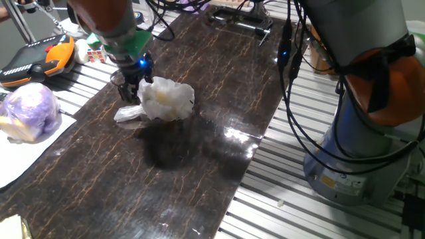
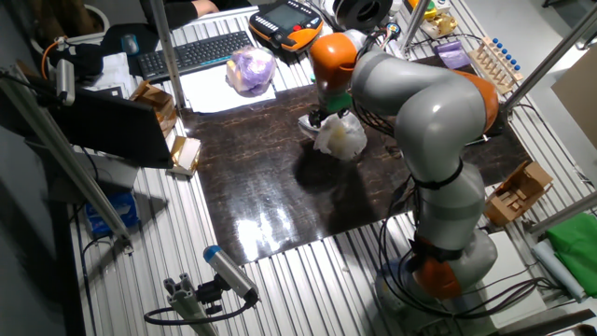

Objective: Pick up a bag of things

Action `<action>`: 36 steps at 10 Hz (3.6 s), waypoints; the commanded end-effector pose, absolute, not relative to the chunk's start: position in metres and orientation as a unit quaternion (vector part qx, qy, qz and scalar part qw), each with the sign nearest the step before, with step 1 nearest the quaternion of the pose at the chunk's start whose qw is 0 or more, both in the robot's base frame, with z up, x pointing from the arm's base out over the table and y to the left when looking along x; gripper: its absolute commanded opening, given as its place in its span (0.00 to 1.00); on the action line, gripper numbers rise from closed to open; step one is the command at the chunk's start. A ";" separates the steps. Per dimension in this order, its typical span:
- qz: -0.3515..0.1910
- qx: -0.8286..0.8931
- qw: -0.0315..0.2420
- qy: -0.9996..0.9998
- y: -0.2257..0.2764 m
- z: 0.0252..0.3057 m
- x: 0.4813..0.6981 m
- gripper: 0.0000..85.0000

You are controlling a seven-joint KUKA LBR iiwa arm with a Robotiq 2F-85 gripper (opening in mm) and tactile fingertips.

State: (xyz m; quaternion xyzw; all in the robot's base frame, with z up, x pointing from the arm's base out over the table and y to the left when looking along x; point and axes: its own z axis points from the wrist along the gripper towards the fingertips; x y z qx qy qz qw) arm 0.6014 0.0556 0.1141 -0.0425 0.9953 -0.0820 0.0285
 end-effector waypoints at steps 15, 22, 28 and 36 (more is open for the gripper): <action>-0.080 -0.086 0.080 0.990 0.015 0.062 0.584 1.00; -0.059 -0.161 0.078 0.982 0.010 0.054 0.581 0.03; -0.053 -0.166 0.065 0.983 0.014 0.066 0.584 0.01; -0.013 -0.142 0.001 0.990 0.037 0.134 0.587 0.01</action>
